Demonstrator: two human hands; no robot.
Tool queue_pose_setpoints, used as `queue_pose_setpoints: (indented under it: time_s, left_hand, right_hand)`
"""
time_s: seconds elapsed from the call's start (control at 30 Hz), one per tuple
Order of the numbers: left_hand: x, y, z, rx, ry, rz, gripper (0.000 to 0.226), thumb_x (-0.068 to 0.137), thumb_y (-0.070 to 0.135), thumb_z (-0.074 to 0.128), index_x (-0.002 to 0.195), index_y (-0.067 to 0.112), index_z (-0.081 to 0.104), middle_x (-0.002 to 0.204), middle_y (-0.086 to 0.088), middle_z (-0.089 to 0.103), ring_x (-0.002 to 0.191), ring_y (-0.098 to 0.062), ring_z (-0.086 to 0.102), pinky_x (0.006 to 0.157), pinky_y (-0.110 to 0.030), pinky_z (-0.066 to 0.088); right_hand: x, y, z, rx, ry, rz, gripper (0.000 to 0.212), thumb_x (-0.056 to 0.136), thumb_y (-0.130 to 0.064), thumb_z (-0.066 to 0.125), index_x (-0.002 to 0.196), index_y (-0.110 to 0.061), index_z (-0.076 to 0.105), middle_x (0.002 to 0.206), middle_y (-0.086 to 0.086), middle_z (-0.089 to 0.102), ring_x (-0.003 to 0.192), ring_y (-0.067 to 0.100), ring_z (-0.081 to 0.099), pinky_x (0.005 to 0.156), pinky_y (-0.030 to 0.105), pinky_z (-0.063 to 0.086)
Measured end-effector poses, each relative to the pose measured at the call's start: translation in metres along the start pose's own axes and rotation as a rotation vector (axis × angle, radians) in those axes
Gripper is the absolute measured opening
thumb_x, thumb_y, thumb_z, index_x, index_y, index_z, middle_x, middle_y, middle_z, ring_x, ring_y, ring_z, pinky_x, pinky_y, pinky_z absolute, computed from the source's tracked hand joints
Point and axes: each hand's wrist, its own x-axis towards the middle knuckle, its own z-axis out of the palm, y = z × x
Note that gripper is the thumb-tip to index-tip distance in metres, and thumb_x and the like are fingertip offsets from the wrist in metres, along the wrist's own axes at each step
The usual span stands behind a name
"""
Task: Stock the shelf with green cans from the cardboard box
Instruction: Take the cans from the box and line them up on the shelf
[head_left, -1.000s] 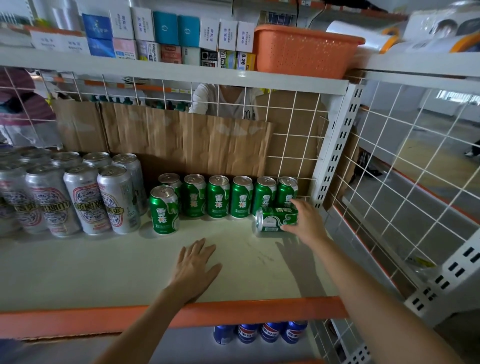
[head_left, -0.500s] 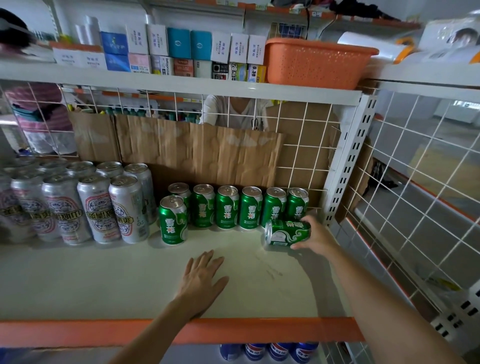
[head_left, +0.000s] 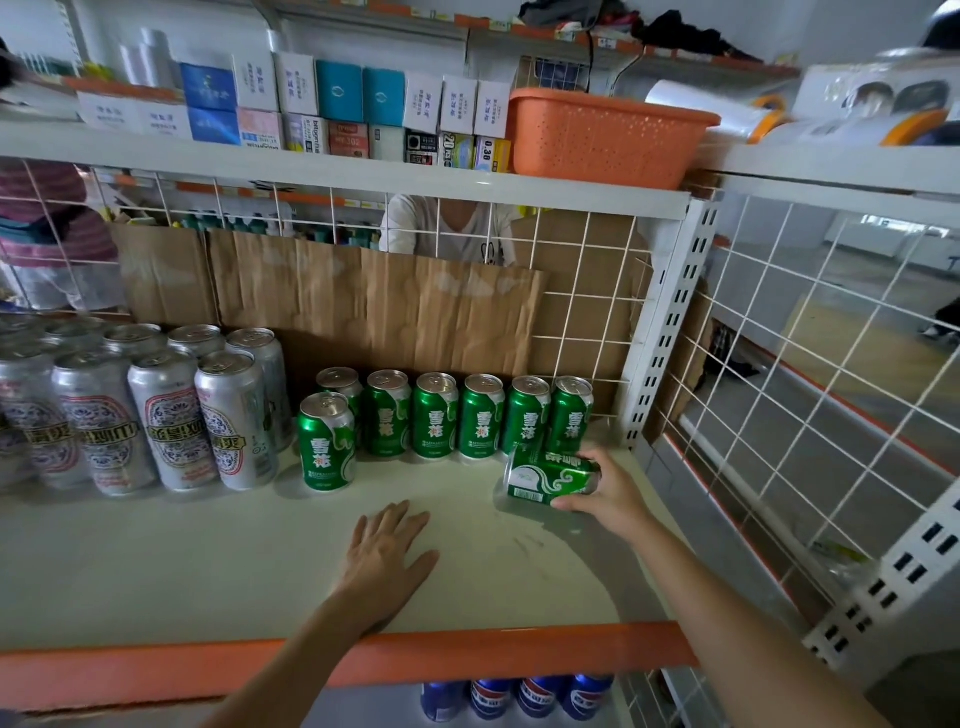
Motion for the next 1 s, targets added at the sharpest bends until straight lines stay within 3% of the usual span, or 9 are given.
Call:
queue_pose_setpoints:
  time_s: [0.17, 0.27, 0.43, 0.53, 0.63, 0.7, 0.8, 0.9, 1.0]
  left_hand:
    - [-0.001, 0.005, -0.005, -0.133, -0.017, -0.023, 0.103, 0.055, 0.075, 0.004, 0.145, 0.030, 0.025, 0.156, 0.005, 0.015, 0.145, -0.015, 0.003, 0.118, -0.039, -0.001]
    - [-0.002, 0.015, -0.016, -0.319, 0.025, -0.026, 0.109, 0.051, 0.085, 0.010, 0.143, 0.031, 0.029, 0.155, 0.005, 0.018, 0.145, -0.016, 0.003, 0.117, -0.042, 0.001]
    - [-0.003, 0.048, -0.053, -0.825, 0.059, 0.001, 0.093, 0.057, 0.083, 0.034, 0.133, 0.030, 0.043, 0.141, 0.008, 0.036, 0.131, -0.009, 0.029, 0.111, -0.035, 0.021]
    - [-0.007, 0.062, -0.070, -0.995, 0.010, 0.037, 0.061, 0.070, 0.066, 0.048, 0.125, 0.039, 0.041, 0.135, 0.013, 0.038, 0.128, -0.007, 0.035, 0.111, -0.034, 0.028]
    - [-0.010, 0.063, -0.077, -1.142, -0.026, 0.085, 0.067, 0.064, 0.061, 0.061, 0.125, 0.035, 0.047, 0.133, 0.002, 0.051, 0.119, -0.012, 0.053, 0.103, -0.036, 0.043]
    - [-0.014, 0.063, -0.083, -1.197, -0.032, 0.124, 0.060, 0.068, 0.049, 0.067, 0.122, 0.031, 0.049, 0.122, -0.003, 0.060, 0.105, -0.011, 0.063, 0.089, -0.028, 0.052]
    - [-0.021, 0.064, -0.090, -1.269, -0.041, 0.164, 0.049, 0.071, 0.025, 0.065, 0.118, 0.017, 0.052, 0.107, -0.003, 0.067, 0.092, -0.011, 0.069, 0.071, -0.019, 0.054]
    - [-0.026, 0.065, -0.089, -1.258, 0.017, 0.161, 0.041, 0.070, 0.024, 0.069, 0.107, 0.014, 0.057, 0.097, -0.003, 0.071, 0.089, -0.014, 0.069, 0.069, -0.021, 0.054]
    - [-0.029, 0.068, -0.085, -1.226, 0.098, 0.132, 0.051, 0.063, 0.043, 0.072, 0.106, 0.017, 0.059, 0.100, -0.004, 0.071, 0.094, -0.017, 0.068, 0.078, -0.029, 0.055]
  right_hand:
    - [-0.024, -0.013, -0.005, 0.060, 0.020, -0.072, 0.074, 0.057, -0.026, 0.088, 0.120, -0.017, 0.049, 0.110, -0.008, 0.057, 0.100, 0.010, 0.056, 0.075, 0.017, 0.044]
    - [-0.037, -0.029, -0.009, 0.048, 0.007, -0.126, 0.079, 0.054, -0.033, 0.088, 0.122, -0.021, 0.049, 0.109, -0.003, 0.060, 0.098, 0.018, 0.060, 0.085, 0.037, 0.053]
    - [-0.061, -0.060, -0.012, 0.045, -0.034, -0.205, 0.079, 0.046, -0.046, 0.086, 0.115, -0.031, 0.049, 0.104, 0.015, 0.063, 0.093, 0.028, 0.063, 0.083, 0.049, 0.051]
    - [-0.071, -0.074, -0.009, 0.044, -0.045, -0.269, 0.079, 0.045, -0.048, 0.086, 0.113, -0.030, 0.051, 0.103, 0.009, 0.064, 0.093, 0.023, 0.063, 0.082, 0.046, 0.052]
    - [-0.078, -0.083, -0.006, 0.080, -0.051, -0.313, 0.078, 0.050, -0.033, 0.091, 0.117, -0.024, 0.053, 0.107, -0.005, 0.062, 0.097, 0.010, 0.061, 0.085, 0.037, 0.053]
    - [-0.081, -0.087, -0.005, 0.098, -0.052, -0.336, 0.078, 0.052, -0.030, 0.091, 0.119, -0.022, 0.053, 0.111, -0.008, 0.060, 0.100, 0.005, 0.059, 0.087, 0.033, 0.053]
    - [-0.082, -0.088, -0.004, 0.126, -0.055, -0.359, 0.075, 0.051, -0.030, 0.092, 0.116, -0.030, 0.054, 0.113, -0.008, 0.059, 0.103, 0.008, 0.059, 0.087, 0.037, 0.053]
    - [-0.082, -0.085, -0.002, 0.151, -0.079, -0.363, 0.078, 0.051, -0.032, 0.091, 0.118, -0.033, 0.053, 0.117, -0.008, 0.058, 0.107, 0.010, 0.059, 0.088, 0.040, 0.053]
    - [-0.084, -0.082, -0.001, 0.200, -0.107, -0.379, 0.082, 0.054, -0.040, 0.087, 0.126, -0.032, 0.050, 0.123, -0.009, 0.055, 0.113, 0.009, 0.056, 0.091, 0.040, 0.052]
